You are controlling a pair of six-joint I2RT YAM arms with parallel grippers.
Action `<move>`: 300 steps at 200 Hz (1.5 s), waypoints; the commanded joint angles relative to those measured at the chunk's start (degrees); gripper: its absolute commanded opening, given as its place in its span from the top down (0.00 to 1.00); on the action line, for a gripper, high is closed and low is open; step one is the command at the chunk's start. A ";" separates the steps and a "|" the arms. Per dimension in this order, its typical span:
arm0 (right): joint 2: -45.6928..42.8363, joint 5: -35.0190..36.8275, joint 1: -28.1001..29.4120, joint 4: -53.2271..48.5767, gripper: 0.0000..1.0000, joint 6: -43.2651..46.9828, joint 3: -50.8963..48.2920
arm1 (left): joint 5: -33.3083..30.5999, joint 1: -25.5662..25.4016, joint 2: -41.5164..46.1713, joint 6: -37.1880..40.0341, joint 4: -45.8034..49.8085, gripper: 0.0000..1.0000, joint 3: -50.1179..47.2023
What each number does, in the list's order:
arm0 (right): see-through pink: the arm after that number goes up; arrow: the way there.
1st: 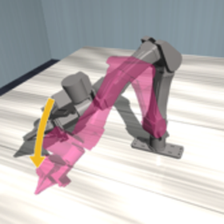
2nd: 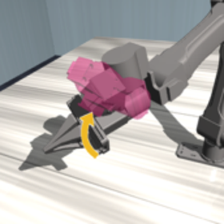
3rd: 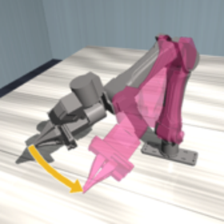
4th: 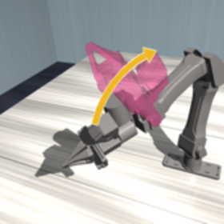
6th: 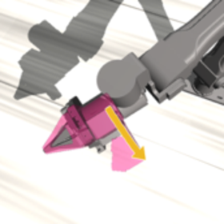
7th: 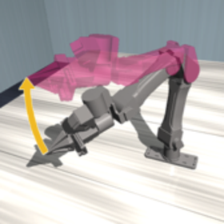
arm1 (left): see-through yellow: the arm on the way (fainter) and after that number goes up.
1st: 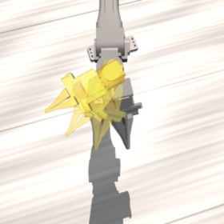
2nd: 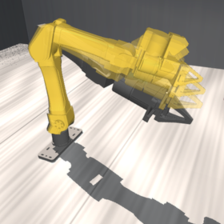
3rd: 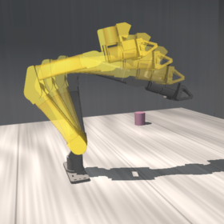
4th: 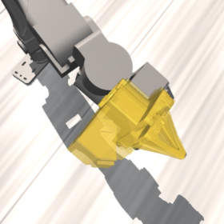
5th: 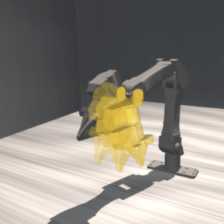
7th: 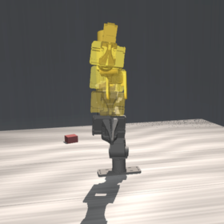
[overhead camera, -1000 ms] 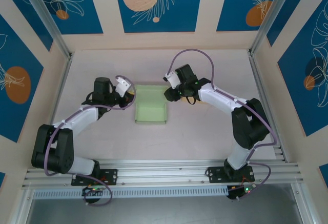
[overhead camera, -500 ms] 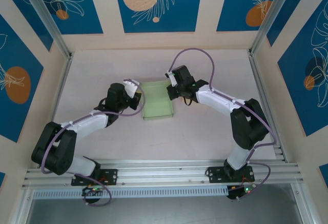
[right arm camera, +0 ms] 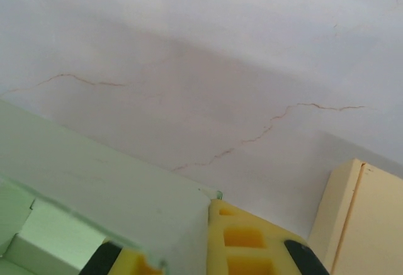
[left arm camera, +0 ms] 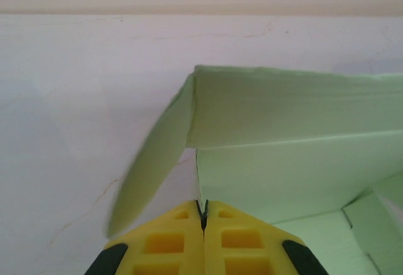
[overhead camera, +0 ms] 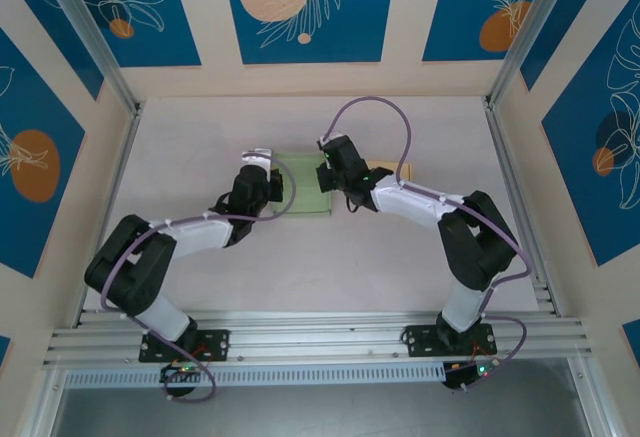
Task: Fold the paper box
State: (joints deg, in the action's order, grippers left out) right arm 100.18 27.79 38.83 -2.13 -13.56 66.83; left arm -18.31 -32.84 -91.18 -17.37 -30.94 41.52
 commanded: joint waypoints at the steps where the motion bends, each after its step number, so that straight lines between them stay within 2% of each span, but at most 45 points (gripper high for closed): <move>1: 0.25 -4.93 3.77 11.99 0.99 -3.48 -1.90 | 4.93 -4.36 -2.06 -4.76 -4.28 1.00 0.49; 92: -0.64 -4.17 7.26 15.50 0.98 -8.49 -8.73 | 2.85 -6.97 -1.29 -7.90 -6.16 1.00 -8.73; 147: -0.26 -4.05 7.80 12.68 0.97 -12.62 -4.86 | 1.76 -7.50 -3.62 -7.22 -7.39 1.00 -9.49; 199: 1.31 -7.27 7.67 9.91 0.96 -19.56 0.05 | 1.88 -8.51 -7.48 -7.86 -8.88 1.00 -8.89; 226: 2.12 -8.82 8.01 10.11 0.88 -15.57 1.96 | 1.03 -8.62 -7.75 -8.21 -9.21 1.00 -9.20; 241: 2.21 -8.28 7.94 7.62 0.87 -13.07 3.46 | 0.26 -8.57 -6.95 -8.23 -8.54 1.00 -9.51; 260: 2.16 -6.26 7.89 2.67 0.74 -10.00 5.30 | -1.43 -8.60 -5.87 -8.56 -6.88 1.00 -9.52; 300: -1.04 -4.53 6.02 -5.54 0.59 -8.06 3.57 | -4.17 -8.58 -3.51 -9.26 -4.98 1.00 -9.60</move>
State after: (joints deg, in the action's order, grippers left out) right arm 101.78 30.00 43.53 -3.51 -23.18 70.17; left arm -28.82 -38.37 -95.85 -26.52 -40.32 32.23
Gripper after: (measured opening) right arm 0.370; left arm 0.055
